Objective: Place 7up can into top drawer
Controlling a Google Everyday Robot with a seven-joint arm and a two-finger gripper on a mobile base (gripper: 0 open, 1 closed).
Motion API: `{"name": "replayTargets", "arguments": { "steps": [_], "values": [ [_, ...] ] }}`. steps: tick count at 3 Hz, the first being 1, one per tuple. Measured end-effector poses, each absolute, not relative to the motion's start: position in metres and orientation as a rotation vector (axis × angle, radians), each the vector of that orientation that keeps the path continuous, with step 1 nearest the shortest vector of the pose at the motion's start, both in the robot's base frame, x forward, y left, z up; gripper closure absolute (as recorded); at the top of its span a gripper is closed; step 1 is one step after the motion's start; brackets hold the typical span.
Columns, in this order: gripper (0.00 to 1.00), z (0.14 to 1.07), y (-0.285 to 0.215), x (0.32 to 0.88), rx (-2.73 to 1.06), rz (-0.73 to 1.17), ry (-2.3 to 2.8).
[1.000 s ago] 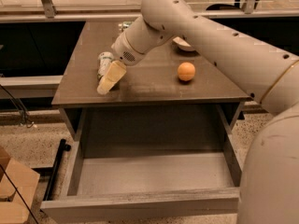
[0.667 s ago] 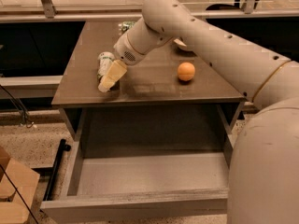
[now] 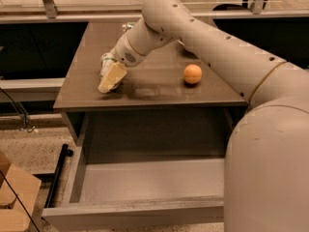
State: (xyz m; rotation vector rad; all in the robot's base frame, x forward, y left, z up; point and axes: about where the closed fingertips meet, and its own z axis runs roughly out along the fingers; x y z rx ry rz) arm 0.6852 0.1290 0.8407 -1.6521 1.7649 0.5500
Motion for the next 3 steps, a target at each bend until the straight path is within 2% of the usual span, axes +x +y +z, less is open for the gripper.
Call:
{"name": "replayTargets", "arguments": {
  "steps": [2, 3],
  "values": [
    [0.65, 0.841, 0.119, 0.670, -1.780, 0.487, 1.728],
    [0.96, 0.856, 0.100, 0.650, -1.793, 0.449, 1.713]
  ]
}}
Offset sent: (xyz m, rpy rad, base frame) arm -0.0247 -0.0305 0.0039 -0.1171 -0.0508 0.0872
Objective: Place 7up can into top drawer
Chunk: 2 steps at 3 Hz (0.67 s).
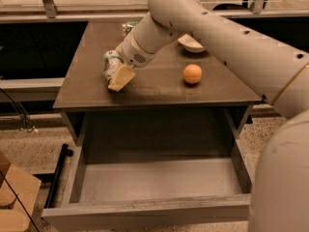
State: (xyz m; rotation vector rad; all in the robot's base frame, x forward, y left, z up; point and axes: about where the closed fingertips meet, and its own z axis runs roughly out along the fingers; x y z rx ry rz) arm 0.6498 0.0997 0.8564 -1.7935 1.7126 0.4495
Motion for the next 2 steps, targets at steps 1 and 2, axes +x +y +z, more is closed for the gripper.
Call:
{"name": "replayTargets", "arguments": {
  "steps": [1, 2],
  "values": [
    [1.00, 0.871, 0.079, 0.629, -1.774, 0.443, 1.697],
    [1.00, 0.888, 0.051, 0.591, -1.743, 0.438, 1.684]
  ]
}}
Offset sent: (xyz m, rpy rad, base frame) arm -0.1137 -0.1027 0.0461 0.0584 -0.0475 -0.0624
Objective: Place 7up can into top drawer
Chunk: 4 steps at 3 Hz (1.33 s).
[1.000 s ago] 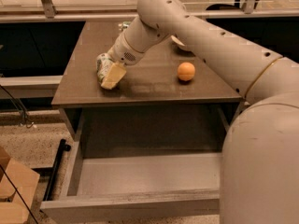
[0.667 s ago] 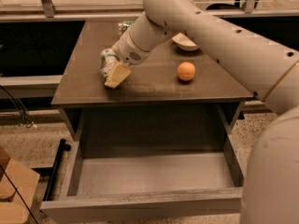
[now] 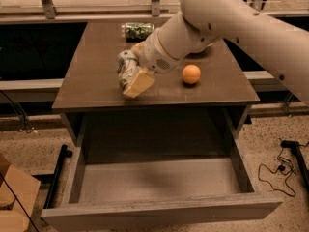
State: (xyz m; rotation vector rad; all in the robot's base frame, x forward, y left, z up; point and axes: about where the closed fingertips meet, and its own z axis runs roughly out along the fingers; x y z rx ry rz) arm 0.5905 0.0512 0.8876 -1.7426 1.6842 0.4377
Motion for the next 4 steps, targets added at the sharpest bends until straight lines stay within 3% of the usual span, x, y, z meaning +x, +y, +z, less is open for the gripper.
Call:
{"name": "replayTargets", "arguments": {
  "steps": [2, 4],
  "values": [
    [1.00, 0.877, -0.037, 0.461, -1.705, 0.461, 1.773],
    [1.00, 0.826, -0.061, 0.422, -1.635, 0.529, 1.911]
  ]
}}
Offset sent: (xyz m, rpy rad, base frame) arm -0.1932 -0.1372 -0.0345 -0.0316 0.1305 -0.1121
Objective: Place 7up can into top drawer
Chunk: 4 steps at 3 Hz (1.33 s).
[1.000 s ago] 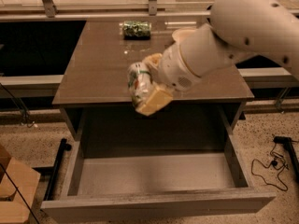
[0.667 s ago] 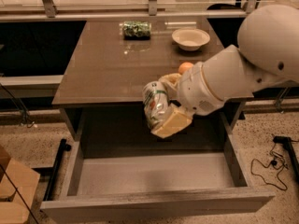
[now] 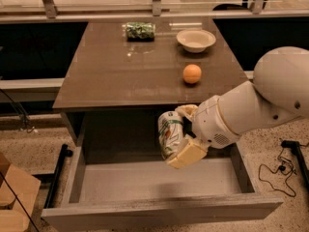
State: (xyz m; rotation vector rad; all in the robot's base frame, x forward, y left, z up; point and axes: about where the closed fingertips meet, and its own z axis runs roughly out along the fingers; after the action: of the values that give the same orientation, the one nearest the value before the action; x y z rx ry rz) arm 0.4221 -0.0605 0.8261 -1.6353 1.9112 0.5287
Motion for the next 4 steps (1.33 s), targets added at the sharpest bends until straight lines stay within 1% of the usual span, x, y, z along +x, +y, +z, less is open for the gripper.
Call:
{"name": "replayTargets", "arguments": {
  "steps": [1, 4],
  "values": [
    [1.00, 0.818, -0.060, 0.424, -1.650, 0.516, 1.930],
    [1.00, 0.706, -0.058, 0.422, -1.527, 0.616, 2.074]
  ]
}}
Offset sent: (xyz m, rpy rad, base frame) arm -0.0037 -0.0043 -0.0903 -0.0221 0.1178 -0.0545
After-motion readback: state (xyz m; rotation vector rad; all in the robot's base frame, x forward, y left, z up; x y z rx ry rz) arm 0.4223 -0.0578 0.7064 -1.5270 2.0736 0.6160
